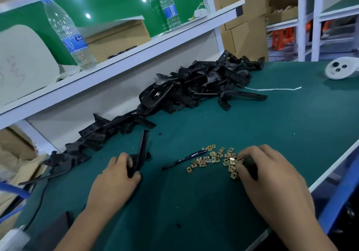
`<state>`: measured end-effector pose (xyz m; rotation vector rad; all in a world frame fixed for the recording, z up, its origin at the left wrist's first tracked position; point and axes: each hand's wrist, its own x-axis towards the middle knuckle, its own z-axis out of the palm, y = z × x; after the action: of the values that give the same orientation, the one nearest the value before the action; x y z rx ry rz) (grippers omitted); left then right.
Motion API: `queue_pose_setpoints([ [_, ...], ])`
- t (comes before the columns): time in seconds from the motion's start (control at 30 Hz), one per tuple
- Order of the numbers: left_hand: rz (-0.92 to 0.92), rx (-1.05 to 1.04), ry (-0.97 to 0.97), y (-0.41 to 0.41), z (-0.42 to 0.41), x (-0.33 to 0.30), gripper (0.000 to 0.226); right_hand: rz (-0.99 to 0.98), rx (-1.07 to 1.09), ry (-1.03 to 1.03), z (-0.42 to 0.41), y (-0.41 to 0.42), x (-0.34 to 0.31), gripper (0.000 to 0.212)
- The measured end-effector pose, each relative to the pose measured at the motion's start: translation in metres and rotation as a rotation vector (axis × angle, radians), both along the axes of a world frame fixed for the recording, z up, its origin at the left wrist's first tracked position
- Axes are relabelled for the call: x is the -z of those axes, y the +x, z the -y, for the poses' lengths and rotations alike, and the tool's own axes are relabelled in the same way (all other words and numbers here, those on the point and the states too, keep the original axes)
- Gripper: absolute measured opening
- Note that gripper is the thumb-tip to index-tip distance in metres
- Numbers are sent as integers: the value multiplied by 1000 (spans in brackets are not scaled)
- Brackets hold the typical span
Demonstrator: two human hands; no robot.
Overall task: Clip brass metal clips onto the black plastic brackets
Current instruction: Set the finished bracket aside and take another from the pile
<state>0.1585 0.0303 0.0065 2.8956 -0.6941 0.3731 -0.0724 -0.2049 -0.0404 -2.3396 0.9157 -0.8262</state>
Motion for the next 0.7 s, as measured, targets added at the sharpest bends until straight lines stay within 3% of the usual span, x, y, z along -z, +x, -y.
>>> queue_pose_setpoints([
  [0.13, -51, -49, -118, 11, -10, -2, 33, -65, -6, -55, 1, 3, 2, 19],
  [0.2, -209, -53, -194, 19, -17, -9, 40, -94, 16, -104, 1, 5, 4, 20],
  [0.3, -518, 3, -459, 28, -30, -14, 44, -117, 13, -136, 3, 6, 7, 21],
  [0.37, -583, 6, -614, 30, -37, -9, 39, -117, -10, -137, 3, 6, 6, 19],
  [0.57, -363, -69, -699, 33, -43, 6, 21, 1, -47, -90, 2, 5, 6, 14],
  [0.7, -122, -51, -518, 40, -49, -3, 37, 170, -33, 5, 2, 5, 10, 15],
])
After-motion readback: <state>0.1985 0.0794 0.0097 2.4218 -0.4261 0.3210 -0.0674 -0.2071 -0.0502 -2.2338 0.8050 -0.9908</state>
